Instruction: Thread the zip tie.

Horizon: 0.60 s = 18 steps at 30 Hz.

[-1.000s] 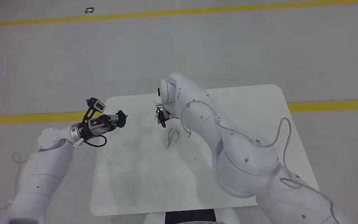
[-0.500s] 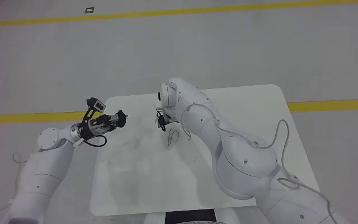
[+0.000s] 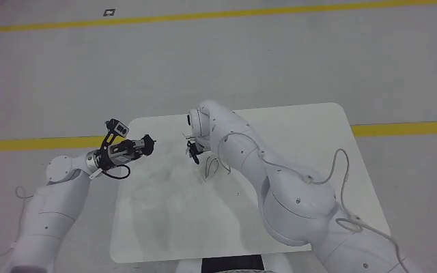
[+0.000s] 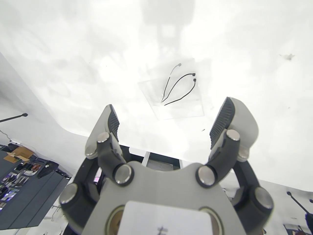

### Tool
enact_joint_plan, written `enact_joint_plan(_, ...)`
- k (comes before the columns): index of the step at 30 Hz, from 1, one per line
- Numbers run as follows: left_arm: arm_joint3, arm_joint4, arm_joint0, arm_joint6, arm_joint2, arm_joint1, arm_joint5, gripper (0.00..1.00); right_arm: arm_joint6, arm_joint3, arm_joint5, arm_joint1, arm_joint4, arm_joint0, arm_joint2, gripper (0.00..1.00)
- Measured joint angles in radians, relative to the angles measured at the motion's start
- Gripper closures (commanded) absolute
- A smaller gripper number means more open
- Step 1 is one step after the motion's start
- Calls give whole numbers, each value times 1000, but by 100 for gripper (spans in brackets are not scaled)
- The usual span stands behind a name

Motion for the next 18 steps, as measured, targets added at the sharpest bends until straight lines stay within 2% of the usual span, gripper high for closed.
enact_joint_plan(4, 0, 0, 0, 0, 0, 0, 0, 100, -1, -2, 0, 0, 8, -11, 0, 0)
enact_joint_plan(6, 0, 0, 0, 0, 0, 0, 0, 100, -4, -3, 0, 0, 11, -15, 0, 40)
enact_joint_plan(7, 0, 0, 0, 0, 0, 0, 0, 100, -9, -3, 0, 0, 13, -17, 0, 54)
enact_joint_plan(8, 0, 0, 0, 0, 0, 0, 0, 100, -13, -2, 0, 0, 14, -18, 0, 60)
enact_joint_plan(13, 0, 0, 0, 0, 0, 0, 0, 100, -20, 7, 0, 0, 15, -19, 0, 76)
enact_joint_plan(17, 0, 0, 0, 0, 0, 0, 0, 100, -14, 3, 0, 0, 6, -20, 0, 98)
enact_joint_plan(18, 0, 0, 0, 0, 0, 0, 0, 100, -12, 2, 0, 0, 4, -21, 0, 100)
